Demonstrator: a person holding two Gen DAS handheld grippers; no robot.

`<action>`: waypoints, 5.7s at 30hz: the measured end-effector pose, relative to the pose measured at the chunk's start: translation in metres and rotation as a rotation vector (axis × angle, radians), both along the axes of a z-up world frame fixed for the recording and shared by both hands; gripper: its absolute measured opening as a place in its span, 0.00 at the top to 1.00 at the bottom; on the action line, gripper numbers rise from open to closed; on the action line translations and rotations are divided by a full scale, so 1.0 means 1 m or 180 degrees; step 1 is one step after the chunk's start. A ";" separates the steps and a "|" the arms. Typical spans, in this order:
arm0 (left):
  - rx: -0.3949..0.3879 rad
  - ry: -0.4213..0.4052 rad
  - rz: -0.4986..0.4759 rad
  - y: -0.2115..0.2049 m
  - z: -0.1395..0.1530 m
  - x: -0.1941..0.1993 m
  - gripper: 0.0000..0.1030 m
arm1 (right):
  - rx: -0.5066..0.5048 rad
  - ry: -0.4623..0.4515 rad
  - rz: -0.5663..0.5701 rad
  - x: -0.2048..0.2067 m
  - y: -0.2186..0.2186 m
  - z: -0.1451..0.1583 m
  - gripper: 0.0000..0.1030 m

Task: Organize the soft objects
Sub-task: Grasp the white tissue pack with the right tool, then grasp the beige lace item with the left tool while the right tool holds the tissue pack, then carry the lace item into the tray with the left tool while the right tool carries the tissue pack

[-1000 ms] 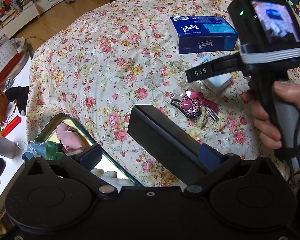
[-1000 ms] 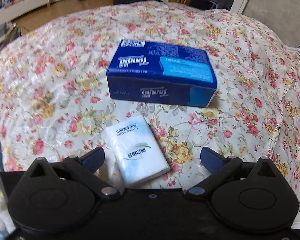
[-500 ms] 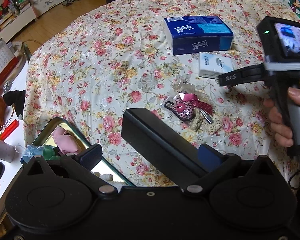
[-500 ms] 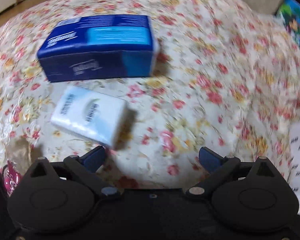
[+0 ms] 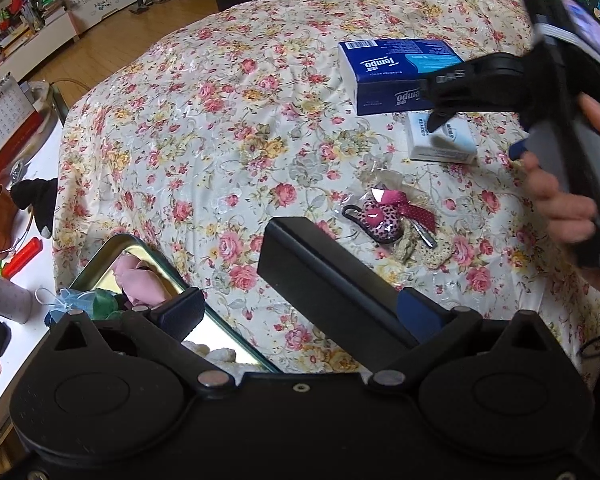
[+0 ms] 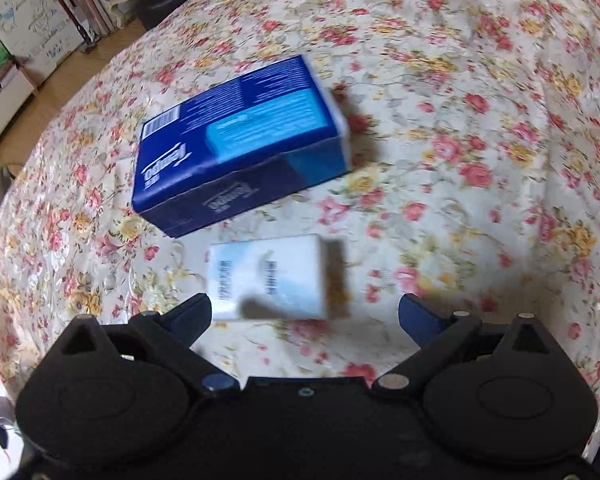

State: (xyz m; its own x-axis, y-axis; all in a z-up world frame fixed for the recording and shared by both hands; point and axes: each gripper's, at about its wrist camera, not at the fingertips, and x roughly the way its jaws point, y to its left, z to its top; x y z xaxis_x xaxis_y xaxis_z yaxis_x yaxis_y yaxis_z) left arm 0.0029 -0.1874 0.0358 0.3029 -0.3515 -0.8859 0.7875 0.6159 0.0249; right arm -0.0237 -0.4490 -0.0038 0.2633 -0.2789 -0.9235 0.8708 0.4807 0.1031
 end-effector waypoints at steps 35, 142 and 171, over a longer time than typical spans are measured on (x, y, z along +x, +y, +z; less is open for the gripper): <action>0.0026 -0.0048 -0.0073 -0.034 0.017 -0.009 0.04 | -0.0532 0.0413 0.0064 -0.094 0.031 0.002 0.30; 0.0107 0.0568 0.0955 0.061 -0.017 0.076 0.75 | -0.0737 0.0032 -0.0086 -0.138 0.029 0.007 0.29; 0.0123 0.0317 0.1885 0.158 -0.088 0.170 0.73 | -0.0314 -0.0406 0.2360 0.037 0.310 0.059 0.29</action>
